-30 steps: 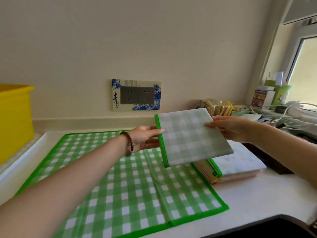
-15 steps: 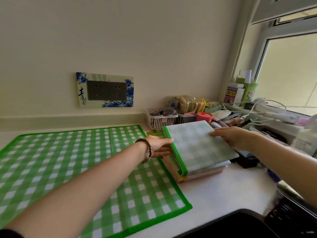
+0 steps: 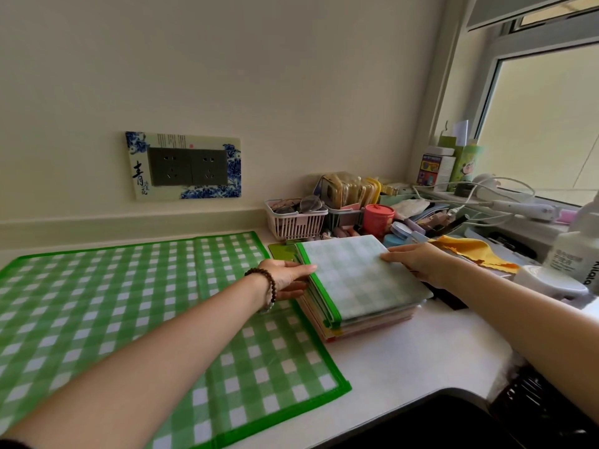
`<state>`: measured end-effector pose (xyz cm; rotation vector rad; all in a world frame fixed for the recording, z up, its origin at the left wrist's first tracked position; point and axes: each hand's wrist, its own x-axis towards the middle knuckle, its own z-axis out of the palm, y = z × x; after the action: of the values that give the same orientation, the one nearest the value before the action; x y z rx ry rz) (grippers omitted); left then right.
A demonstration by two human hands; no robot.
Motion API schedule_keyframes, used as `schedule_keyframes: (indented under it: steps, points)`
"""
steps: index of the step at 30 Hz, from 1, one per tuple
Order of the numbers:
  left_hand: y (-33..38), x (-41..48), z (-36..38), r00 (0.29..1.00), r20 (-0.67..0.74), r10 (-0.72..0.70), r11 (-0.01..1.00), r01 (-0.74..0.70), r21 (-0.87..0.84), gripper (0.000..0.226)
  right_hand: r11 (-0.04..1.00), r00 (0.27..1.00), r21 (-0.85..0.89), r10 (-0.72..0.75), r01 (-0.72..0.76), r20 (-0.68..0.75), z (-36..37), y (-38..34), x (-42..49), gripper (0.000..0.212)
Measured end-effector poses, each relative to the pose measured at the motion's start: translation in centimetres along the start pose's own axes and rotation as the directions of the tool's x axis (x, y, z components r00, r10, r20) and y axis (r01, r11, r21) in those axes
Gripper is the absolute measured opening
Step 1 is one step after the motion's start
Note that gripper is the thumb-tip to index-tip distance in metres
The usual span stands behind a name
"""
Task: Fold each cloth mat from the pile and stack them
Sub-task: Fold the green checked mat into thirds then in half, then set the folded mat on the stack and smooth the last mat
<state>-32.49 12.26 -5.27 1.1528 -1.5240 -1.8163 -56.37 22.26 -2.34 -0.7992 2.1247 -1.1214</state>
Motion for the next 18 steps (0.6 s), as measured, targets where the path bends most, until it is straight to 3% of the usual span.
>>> schedule_keyframes:
  steps: [7, 9, 13, 18]
  points:
    - [-0.3, -0.8, -0.5, 1.000, 0.013, 0.020, 1.000, -0.021, 0.014, 0.038, 0.978, 0.994, -0.183, -0.104, 0.099, -0.020, 0.7, -0.1, -0.3, 0.045]
    - [-0.4, -1.3, -1.0, 0.999, 0.021, 0.034, 0.999, -0.035, 0.040, 0.036, 0.937, 0.981, -0.307, -0.188, 0.168, -0.038, 1.0, -0.4, -0.7, 0.047]
    - [-0.5, -2.4, -2.8, 0.996, 0.022, 0.088, 0.992, -0.089, 0.091, 0.033, 0.758, 0.854, -0.515, -0.513, 0.400, -0.092, 1.5, -1.8, -2.4, 0.052]
    - [-0.6, -4.2, -6.4, 0.987, 0.006, 0.159, 0.969, -0.157, 0.193, 0.038, 0.630, 0.714, -0.472, -0.700, 0.617, -0.002, 5.1, -4.7, -6.0, 0.045]
